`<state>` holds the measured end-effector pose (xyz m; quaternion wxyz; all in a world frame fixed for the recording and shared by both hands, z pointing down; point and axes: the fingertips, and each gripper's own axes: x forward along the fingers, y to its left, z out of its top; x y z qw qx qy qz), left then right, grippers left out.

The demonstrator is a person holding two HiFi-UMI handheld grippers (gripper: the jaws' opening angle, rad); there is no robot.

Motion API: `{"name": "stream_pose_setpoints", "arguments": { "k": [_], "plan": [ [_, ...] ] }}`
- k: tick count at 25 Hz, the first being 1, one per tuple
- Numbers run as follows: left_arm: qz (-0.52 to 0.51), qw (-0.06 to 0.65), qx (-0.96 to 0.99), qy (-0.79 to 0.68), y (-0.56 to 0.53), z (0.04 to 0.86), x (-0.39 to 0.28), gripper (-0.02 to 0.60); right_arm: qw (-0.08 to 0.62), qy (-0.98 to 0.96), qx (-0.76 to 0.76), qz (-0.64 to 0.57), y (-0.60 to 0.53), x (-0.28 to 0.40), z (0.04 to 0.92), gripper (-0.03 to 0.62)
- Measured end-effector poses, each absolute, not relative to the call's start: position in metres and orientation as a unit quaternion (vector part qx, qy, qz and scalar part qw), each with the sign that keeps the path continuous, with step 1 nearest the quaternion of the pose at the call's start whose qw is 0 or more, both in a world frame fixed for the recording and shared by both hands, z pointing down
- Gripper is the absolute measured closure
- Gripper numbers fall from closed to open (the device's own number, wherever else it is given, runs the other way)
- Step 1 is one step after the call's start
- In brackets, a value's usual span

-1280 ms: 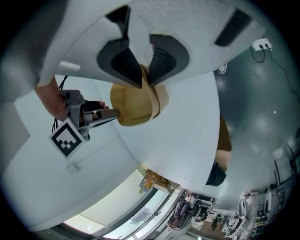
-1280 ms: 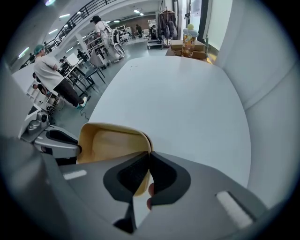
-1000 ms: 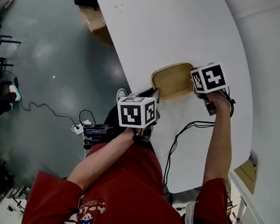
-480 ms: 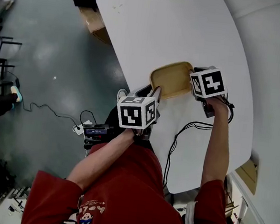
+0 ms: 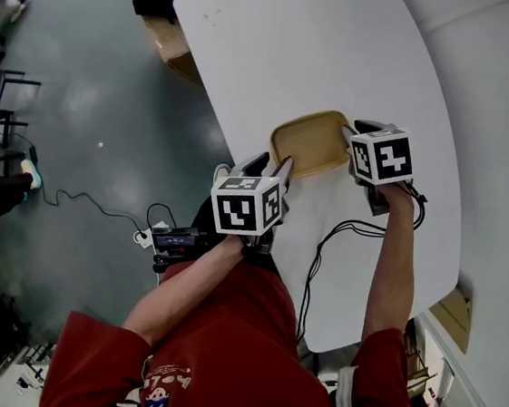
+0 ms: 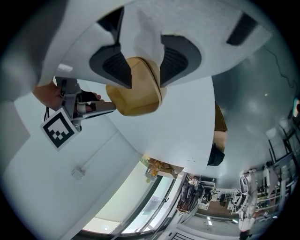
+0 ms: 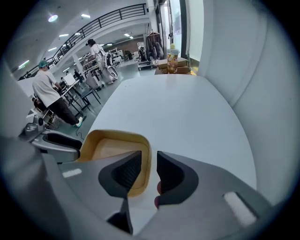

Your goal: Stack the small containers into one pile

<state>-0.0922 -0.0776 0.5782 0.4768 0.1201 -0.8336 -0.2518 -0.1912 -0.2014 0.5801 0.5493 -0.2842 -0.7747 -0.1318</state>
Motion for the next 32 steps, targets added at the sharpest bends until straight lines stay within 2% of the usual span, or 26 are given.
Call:
{"name": "stream_pose_setpoints", "arguments": {
  "k": [15,24,32],
  "plan": [
    [-0.211,0.427,0.128,-0.87,-0.065,0.558,-0.102,0.382,0.449,-0.858,-0.242,-0.051,-0.214,-0.185,0.55,0.482],
    [-0.125,0.362,0.169,-0.908,-0.07,0.525,-0.117,0.384,0.346,-0.921,-0.177,-0.005,-0.221,-0.168,0.503,0.485],
    [-0.07,0.29,0.202,-0.933,-0.082,0.487,-0.13,0.394,0.24,-0.964,-0.111,-0.022,-0.226,-0.145,0.451,0.524]
  ]
}}
